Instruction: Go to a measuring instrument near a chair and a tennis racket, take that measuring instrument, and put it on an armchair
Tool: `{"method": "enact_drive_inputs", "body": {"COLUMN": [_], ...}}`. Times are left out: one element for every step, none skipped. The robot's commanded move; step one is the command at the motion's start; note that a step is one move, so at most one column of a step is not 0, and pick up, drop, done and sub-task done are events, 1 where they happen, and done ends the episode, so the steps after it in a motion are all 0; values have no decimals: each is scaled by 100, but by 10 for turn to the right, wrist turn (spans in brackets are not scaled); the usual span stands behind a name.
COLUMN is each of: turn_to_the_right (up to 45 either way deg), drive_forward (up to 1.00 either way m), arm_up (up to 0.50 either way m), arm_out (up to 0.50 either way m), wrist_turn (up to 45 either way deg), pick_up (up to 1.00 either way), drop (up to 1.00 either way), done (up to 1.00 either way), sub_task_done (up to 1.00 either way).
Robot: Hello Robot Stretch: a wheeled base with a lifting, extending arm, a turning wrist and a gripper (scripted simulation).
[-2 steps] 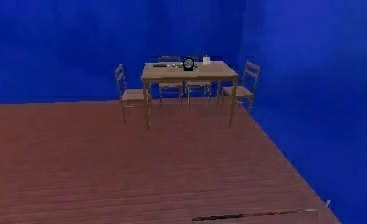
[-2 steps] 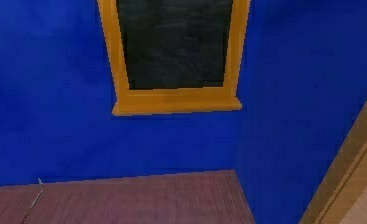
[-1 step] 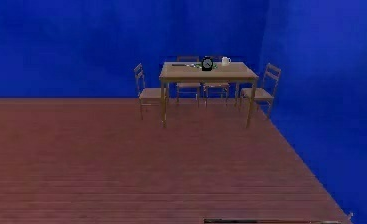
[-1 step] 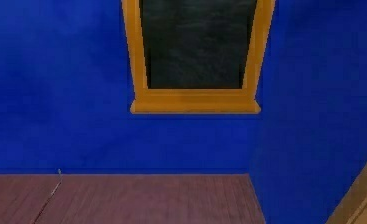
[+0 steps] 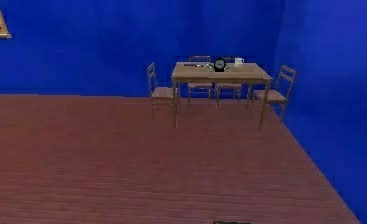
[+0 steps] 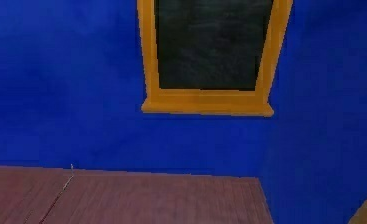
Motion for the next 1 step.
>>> {"method": "enact_drive_inputs", "body": {"turn_to_the_right": [0], "drive_forward": [30], "arm_up": [0], "arm_out": [0], "wrist_turn": [0], "pick_up": [0], "drop": [0], "done": [0], "sub_task_done": [0]}}
